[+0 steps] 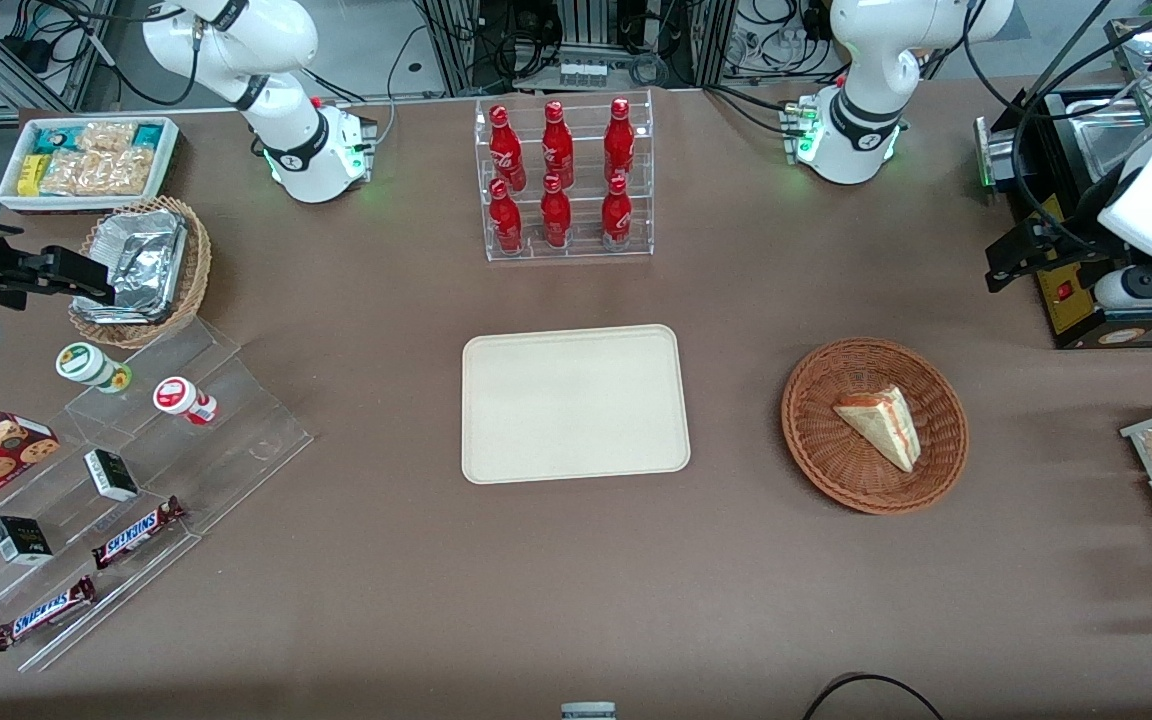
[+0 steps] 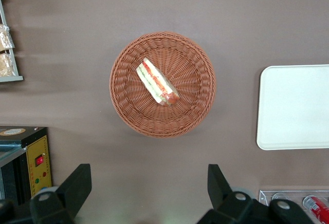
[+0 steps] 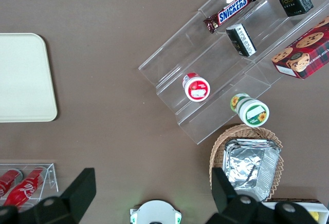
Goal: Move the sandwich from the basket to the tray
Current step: 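Move the left gripper over the sandwich in the wicker basket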
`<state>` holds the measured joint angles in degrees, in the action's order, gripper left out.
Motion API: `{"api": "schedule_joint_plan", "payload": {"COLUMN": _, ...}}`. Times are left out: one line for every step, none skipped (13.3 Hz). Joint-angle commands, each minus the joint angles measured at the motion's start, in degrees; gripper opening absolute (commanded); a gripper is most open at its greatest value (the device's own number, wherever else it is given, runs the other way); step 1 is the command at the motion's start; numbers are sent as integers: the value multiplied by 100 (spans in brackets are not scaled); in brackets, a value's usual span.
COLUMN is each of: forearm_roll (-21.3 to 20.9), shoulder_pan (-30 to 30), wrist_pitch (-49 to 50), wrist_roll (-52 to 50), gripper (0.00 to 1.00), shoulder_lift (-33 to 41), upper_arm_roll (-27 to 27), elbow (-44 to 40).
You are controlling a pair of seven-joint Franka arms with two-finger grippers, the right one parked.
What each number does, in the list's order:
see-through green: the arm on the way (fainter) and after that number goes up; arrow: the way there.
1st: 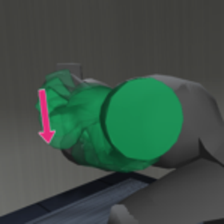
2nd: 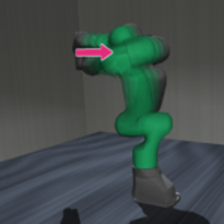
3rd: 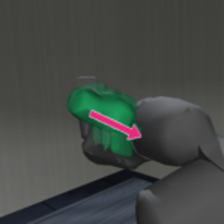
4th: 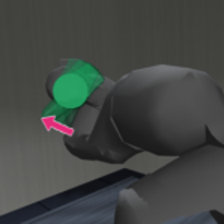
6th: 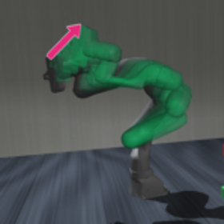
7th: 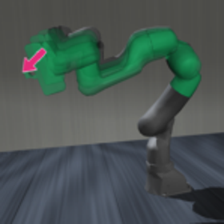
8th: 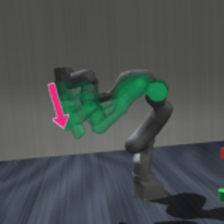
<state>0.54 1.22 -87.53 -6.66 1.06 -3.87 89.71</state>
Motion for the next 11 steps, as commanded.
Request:
{"api": "schedule_joint_plan", "payload": {"forearm_roll": -80, "shoulder_pan": -16, "wrist_pitch": -36, "wrist_roll": 16, "gripper": 100, "shoulder_lift": 96, "upper_arm_roll": 9, "elbow": 11}}
{"api": "schedule_joint_plan", "payload": {"forearm_roll": -72, "shoulder_pan": -16, "wrist_pitch": -36, "wrist_roll": 16, "gripper": 100, "shoulder_lift": 62, "upper_arm_roll": 9, "elbow": 11}}
{"api": "schedule_joint_plan", "payload": {"forearm_roll": -45, "shoulder_pan": -16, "wrist_pitch": -36, "wrist_roll": 7, "gripper": 100, "shoulder_lift": -35, "upper_arm_roll": 9, "elbow": 2}}
{"api": "schedule_joint_plan", "payload": {"forearm_roll": -71, "shoulder_pan": -16, "wrist_pitch": -53, "wrist_roll": -2, "gripper": 100, "shoulder_lift": -79, "upper_arm_roll": 9, "elbow": 28}}
{"api": "schedule_joint_plan", "payload": {"forearm_roll": -89, "shoulder_pan": -16, "wrist_pitch": -62, "wrist_roll": -28, "gripper": 100, "shoulder_lift": -166, "upper_arm_roll": 17, "elbow": 63}}
{"api": "schedule_joint_plan", "payload": {"forearm_roll": -89, "shoulder_pan": -16, "wrist_pitch": -97, "wrist_roll": -54, "gripper": 100, "shoulder_lift": -263, "upper_arm_roll": 17, "elbow": 98}}
{"api": "schedule_joint_plan", "payload": {"forearm_roll": -107, "shoulder_pan": -16, "wrist_pitch": -123, "wrist_roll": -63, "gripper": 100, "shoulder_lift": -412, "upper_arm_roll": 17, "elbow": 125}}
{"api": "schedule_joint_plan", "payload": {"forearm_roll": -107, "shoulder_pan": -16, "wrist_pitch": -263, "wrist_roll": -72, "gripper": 100, "shoulder_lift": -518, "upper_arm_roll": 17, "elbow": 212}}
{"api": "schedule_joint_plan", "payload": {"forearm_roll": -107, "shoulder_pan": -16, "wrist_pitch": -525, "wrist_roll": -89, "gripper": 100, "shoulder_lift": -545, "upper_arm_roll": 17, "elbow": 431}}
{"api": "schedule_joint_plan", "payload": {"forearm_roll": -107, "shoulder_pan": -16, "wrist_pitch": -858, "wrist_roll": -124, "gripper": 100, "shoulder_lift": -528, "upper_arm_roll": 17, "elbow": 729}}
{"api": "schedule_joint_plan", "payload": {"forearm_roll": -107, "shoulder_pan": -16, "wrist_pitch": -1192, "wrist_roll": -238, "gripper": 100, "shoulder_lift": -484, "upper_arm_roll": 26, "elbow": 1045}}
